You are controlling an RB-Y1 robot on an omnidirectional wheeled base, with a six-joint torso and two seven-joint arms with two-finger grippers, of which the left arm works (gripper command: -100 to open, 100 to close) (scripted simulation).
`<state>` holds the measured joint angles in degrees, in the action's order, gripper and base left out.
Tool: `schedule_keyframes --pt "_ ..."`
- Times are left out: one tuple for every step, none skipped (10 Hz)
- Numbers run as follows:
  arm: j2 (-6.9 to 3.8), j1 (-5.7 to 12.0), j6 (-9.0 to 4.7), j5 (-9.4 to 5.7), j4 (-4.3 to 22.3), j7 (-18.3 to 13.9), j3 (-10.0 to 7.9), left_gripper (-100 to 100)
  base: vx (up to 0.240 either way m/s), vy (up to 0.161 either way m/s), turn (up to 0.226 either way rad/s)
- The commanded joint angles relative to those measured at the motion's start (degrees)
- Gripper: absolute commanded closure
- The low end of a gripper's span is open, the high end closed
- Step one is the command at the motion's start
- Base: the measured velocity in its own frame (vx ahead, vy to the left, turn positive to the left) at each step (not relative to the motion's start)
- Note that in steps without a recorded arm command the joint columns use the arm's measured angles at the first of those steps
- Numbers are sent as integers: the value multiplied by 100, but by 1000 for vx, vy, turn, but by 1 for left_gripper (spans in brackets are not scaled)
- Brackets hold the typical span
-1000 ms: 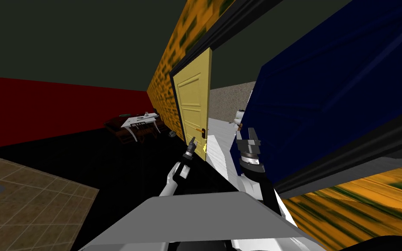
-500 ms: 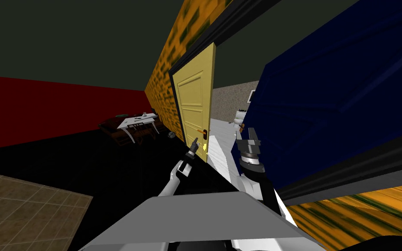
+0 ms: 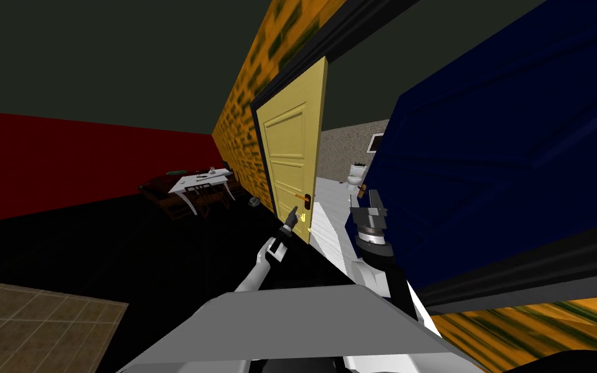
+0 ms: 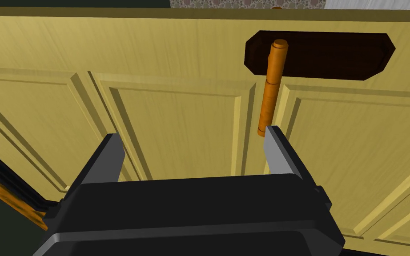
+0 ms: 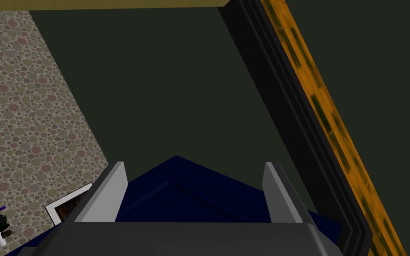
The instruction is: Push the door open
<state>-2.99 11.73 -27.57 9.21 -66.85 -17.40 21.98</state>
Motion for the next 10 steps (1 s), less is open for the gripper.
schedule_keyframes --pt "31 103 -16 3 167 -5 7 -100 64 55 -9" --pt "50 182 2 12 298 -22 41 -100 47 52 -15" --pt "70 261 20 22 430 -39 75 -100 58 82 -25" --pt "90 340 38 31 561 -57 108 -100 86 81 -39" --pt "110 416 55 40 687 -73 141 -100 86 80 -32" --pt "155 552 86 57 913 -103 198 -100 116 95 -46" --pt "177 620 101 65 1026 -117 227 -100 136 90 -39" --pt "200 688 116 73 1139 -132 256 -100 108 91 -23" --pt "222 753 131 81 1246 -146 284 -100 73 103 -20" --pt "267 861 155 94 1426 -170 330 -100 119 110 -37"
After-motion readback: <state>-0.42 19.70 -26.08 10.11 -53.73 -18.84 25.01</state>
